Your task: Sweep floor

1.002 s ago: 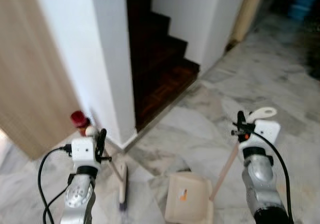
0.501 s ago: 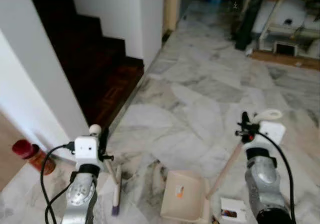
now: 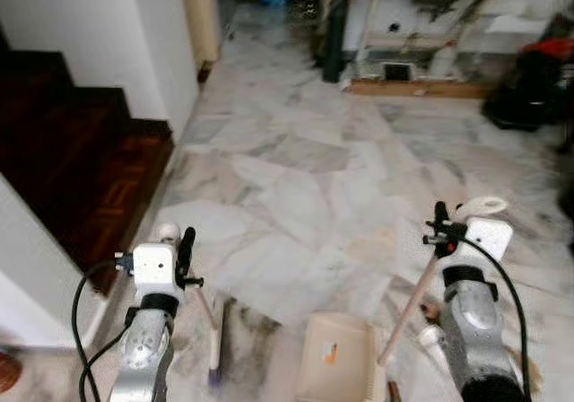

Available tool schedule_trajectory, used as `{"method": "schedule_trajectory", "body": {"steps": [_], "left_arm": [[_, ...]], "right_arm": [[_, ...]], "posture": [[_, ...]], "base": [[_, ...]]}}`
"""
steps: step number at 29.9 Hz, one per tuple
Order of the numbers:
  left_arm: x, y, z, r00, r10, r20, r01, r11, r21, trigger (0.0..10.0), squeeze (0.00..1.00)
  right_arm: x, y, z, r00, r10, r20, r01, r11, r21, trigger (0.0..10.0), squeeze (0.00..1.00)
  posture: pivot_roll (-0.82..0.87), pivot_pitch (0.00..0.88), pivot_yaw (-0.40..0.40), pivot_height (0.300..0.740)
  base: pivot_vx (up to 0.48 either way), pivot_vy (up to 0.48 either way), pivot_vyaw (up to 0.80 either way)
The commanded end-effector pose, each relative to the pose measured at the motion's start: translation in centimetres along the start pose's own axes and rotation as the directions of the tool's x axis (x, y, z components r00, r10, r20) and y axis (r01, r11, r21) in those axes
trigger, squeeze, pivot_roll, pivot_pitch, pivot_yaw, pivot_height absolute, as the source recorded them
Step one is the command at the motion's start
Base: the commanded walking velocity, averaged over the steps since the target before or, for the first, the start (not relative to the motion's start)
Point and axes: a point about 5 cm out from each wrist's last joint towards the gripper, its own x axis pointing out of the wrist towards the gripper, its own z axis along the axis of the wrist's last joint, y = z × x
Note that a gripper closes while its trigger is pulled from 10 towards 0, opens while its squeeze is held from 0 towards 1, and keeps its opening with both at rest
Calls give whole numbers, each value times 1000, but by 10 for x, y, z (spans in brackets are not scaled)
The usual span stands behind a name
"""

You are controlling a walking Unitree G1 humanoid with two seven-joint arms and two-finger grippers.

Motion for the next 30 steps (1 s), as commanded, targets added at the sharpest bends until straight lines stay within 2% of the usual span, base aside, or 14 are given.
{"method": "schedule_trajectory", "body": {"steps": [1, 30], "left_arm": [[4, 1, 9, 999, -2, 39, 2, 1000, 10, 10000, 0], [4, 2, 8, 999, 0, 37, 0, 1000, 8, 10000, 0]], "right_arm": [[4, -2, 11, 999, -10, 47, 10, 1000, 12, 10000, 0], [2, 0, 11, 999, -1, 48, 1, 1000, 8, 10000, 0]], "posture": [[18, 14, 27, 740], [16, 16, 29, 740]], "base": [[0, 0, -788], [0, 0, -760]]}}
